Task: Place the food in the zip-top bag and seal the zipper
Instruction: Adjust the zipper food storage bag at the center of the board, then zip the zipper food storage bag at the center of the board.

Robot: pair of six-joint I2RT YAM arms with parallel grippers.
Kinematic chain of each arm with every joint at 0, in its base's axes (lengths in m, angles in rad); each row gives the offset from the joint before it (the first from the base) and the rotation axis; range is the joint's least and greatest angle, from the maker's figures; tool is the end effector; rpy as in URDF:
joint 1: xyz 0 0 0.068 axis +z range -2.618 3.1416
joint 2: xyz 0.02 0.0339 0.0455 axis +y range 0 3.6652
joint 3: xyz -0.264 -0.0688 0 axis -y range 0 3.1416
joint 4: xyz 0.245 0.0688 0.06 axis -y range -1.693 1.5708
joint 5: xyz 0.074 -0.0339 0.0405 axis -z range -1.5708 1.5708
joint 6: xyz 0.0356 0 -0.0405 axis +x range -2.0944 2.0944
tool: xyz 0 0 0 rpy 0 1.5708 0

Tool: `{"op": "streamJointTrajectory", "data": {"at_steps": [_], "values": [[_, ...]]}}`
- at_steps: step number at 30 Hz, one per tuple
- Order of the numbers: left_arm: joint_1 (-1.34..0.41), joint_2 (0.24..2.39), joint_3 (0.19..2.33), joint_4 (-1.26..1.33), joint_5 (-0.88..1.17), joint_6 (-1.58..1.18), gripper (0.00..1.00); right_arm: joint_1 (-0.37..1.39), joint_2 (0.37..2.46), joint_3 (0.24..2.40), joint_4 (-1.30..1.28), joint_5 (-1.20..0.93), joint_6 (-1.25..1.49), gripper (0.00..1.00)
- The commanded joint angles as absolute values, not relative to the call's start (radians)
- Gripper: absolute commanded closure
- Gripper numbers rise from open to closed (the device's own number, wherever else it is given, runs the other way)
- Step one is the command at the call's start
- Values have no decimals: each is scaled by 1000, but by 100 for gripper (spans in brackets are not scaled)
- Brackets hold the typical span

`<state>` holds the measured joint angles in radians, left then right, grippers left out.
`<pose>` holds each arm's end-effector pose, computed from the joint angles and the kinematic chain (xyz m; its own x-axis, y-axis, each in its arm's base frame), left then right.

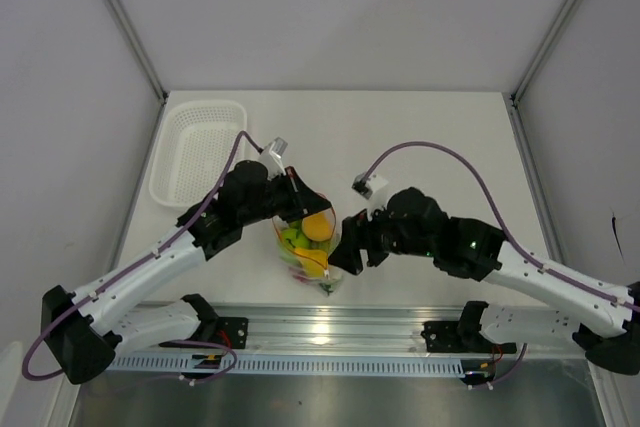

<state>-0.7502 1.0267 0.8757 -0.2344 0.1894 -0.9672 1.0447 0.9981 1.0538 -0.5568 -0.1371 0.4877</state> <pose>0.1677 -0.1655 0.3209 -0.8125 -0.3481 -0.4677 0.2261 0.5513 -0.8031 0.1033 0.1875 0.3564 -0.6427 -0.1825 -0.7440 -0.6969 0.5425 0.4690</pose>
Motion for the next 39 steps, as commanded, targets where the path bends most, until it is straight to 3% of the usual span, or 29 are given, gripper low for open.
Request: {"op": "streamJointTrajectory", "data": {"at_steps": [1,7,17,22,23,27,29,31,34,39], "values": [[-758,1045,917,-213,189,-945,99,1229,1018,1040,-555,111,494,27],[-758,1061,931,-213,186,-936,99,1431,1061,1017,-532,402,511,39],[-758,1063,923,-222,183,-936,99,1457,1161,1022,-472,598,483,58],[-758,1055,920,-232,175,-930,99,1457,1177,1029,-450,623,469,74],[-758,1054,919,-235,172,-927,99,1457,1175,1029,-449,626,468,83],[-756,1035,926,-250,167,-887,99,1456,1132,1023,-471,640,469,100],[-756,1005,945,-274,129,-836,91,1453,1083,1026,-505,644,465,100],[-756,977,959,-314,72,-780,71,1436,1042,1032,-540,637,443,100],[-756,901,971,-336,20,-694,56,1399,928,1048,-577,585,422,100],[-756,787,965,-345,-86,-618,45,1146,778,1003,-560,388,388,100]]}}
